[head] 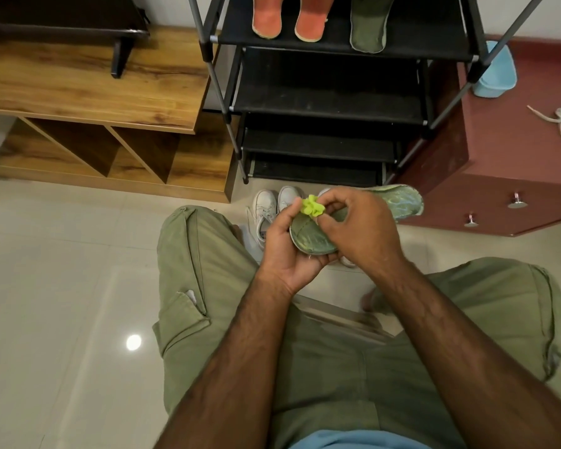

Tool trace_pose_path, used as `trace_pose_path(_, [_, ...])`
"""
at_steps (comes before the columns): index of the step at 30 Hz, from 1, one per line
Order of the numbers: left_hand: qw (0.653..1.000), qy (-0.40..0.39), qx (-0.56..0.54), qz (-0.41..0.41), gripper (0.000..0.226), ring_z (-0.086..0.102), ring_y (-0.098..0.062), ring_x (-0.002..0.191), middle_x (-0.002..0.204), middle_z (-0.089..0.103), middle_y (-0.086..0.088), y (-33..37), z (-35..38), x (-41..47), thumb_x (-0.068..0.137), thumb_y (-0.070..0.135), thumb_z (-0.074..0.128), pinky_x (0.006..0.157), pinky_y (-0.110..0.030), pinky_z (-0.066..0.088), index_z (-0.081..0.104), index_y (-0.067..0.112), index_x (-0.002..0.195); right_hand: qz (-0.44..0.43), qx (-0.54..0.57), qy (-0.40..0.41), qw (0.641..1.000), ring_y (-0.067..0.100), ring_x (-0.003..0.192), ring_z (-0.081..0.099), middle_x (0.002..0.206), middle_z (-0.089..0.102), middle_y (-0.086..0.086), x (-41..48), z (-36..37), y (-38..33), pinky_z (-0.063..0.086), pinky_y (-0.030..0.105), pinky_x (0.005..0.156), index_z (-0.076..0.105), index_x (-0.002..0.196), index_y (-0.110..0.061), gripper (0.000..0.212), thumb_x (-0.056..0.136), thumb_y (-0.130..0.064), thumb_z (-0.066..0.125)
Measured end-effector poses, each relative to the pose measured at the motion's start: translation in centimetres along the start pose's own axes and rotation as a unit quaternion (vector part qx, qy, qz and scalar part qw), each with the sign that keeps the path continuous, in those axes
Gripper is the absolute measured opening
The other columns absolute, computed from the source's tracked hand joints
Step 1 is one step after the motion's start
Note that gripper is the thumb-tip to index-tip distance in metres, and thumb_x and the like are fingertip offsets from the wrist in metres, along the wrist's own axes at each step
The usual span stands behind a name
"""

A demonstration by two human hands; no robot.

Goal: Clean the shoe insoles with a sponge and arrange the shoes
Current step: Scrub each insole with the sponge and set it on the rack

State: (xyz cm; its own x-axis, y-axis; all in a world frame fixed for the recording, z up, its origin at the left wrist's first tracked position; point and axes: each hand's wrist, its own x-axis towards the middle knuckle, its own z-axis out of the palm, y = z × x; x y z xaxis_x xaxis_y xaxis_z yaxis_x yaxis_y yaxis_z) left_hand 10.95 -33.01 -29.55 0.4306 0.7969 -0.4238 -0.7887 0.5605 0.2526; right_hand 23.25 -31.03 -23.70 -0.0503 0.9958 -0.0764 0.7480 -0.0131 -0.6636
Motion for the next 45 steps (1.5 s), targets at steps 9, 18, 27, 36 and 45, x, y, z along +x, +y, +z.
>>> trace_pose_path(9, [0.999,0.007,-0.037,0.017,0.059,0.071,-0.026,0.102,0.098,0.073,-0.013,0.0,0.2,-0.5,0.101,0.051,0.045,0.098,-0.040,0.052,0.076,0.001,0.092,-0.019,0.062,-0.046,0.997,0.001,0.080,0.068,0.084,0.073,-0.019,-1.7,0.8,-1.4,0.059,0.037,0.077,0.079,0.099,-0.037,0.019,0.082,-0.027,0.078])
trace_pose_path(18, [0.994,-0.013,-0.047,0.102,0.042,0.060,-0.033,0.123,0.131,0.063,-0.020,0.1,0.2,-0.5,0.096,0.024,0.049,0.113,-0.046,0.043,0.069,0.008,0.128,0.047,-0.012,-0.007,0.999,0.003,0.080,0.067,0.084,0.073,-0.019,-1.9,0.4,-1.2,0.058,0.033,0.074,0.078,0.098,-0.036,0.016,0.083,-0.037,0.077])
trace_pose_path(27, [0.990,-0.018,-0.058,0.128,0.057,0.056,-0.036,0.129,0.141,0.055,-0.022,0.2,0.6,-0.4,0.096,0.020,0.046,0.114,-0.048,0.042,0.043,0.011,0.153,0.055,-0.024,-0.023,0.998,0.002,0.077,0.065,0.079,0.070,-0.019,-1.7,0.2,-1.2,0.059,0.035,0.074,0.078,0.093,-0.036,0.010,0.083,-0.037,0.079])
trace_pose_path(36, [0.989,-0.018,-0.070,0.127,0.059,0.058,-0.036,0.128,0.139,0.058,-0.022,0.0,0.3,-0.2,0.095,0.021,0.051,0.112,-0.048,0.045,0.042,0.008,0.152,0.061,0.006,-0.024,0.998,0.002,0.077,0.067,0.077,0.070,-0.020,-1.5,0.7,-0.8,0.058,0.032,0.070,0.079,0.094,-0.035,0.013,0.081,-0.038,0.081])
trace_pose_path(45, [0.990,0.005,-0.074,0.118,0.047,0.063,-0.036,0.121,0.130,0.064,-0.022,0.0,0.6,-0.4,0.096,0.027,0.049,0.108,-0.047,0.050,0.061,0.002,0.134,0.034,0.012,-0.038,0.999,0.001,0.076,0.066,0.078,0.071,-0.019,-1.7,0.6,-0.8,0.059,0.036,0.071,0.078,0.093,-0.035,0.011,0.082,-0.038,0.081])
